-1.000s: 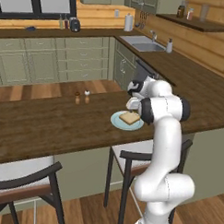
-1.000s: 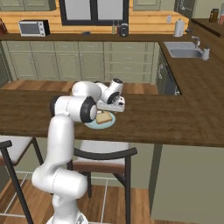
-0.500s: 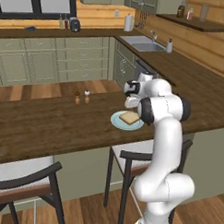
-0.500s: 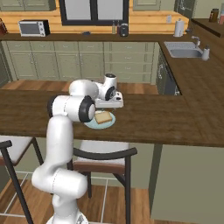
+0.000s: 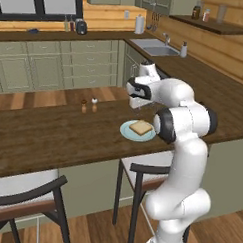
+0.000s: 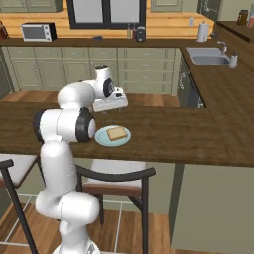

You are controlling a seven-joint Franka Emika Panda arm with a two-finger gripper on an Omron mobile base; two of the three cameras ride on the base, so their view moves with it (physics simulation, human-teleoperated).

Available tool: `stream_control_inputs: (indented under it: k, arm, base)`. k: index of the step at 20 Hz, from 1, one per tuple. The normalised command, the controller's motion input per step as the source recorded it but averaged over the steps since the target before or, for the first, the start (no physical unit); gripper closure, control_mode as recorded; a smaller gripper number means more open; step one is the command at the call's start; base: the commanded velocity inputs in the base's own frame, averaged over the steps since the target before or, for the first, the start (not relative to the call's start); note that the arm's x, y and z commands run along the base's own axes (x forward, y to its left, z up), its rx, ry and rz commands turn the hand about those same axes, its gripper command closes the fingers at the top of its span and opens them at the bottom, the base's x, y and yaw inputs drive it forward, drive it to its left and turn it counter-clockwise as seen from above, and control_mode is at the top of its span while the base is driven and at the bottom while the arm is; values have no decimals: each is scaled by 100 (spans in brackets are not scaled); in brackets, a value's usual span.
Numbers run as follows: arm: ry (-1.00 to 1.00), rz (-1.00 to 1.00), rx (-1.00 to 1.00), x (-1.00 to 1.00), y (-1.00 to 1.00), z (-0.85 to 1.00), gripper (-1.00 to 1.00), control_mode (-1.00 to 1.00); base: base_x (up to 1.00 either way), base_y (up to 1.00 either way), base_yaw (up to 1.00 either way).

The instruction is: Start the toaster. Once the lever pops up, take the bread to the plate on the dining counter.

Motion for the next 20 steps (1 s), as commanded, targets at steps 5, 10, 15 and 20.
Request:
stream_control_inputs:
  k: [5, 10, 15, 20]
  arm:
    - [-28, -1, -9, -100, 23, 55, -100, -100]
    - [-8, -1, -15, -87, 30, 69, -100, -100]
    - [4, -10, -7, -81, 19, 48, -100, -100]
    - [1, -15, -1, -100, 27, 25, -100, -100]
  base:
    - [0, 0, 0]
    - [0, 0, 0]
    - [0, 0, 0]
    - [0, 0, 0]
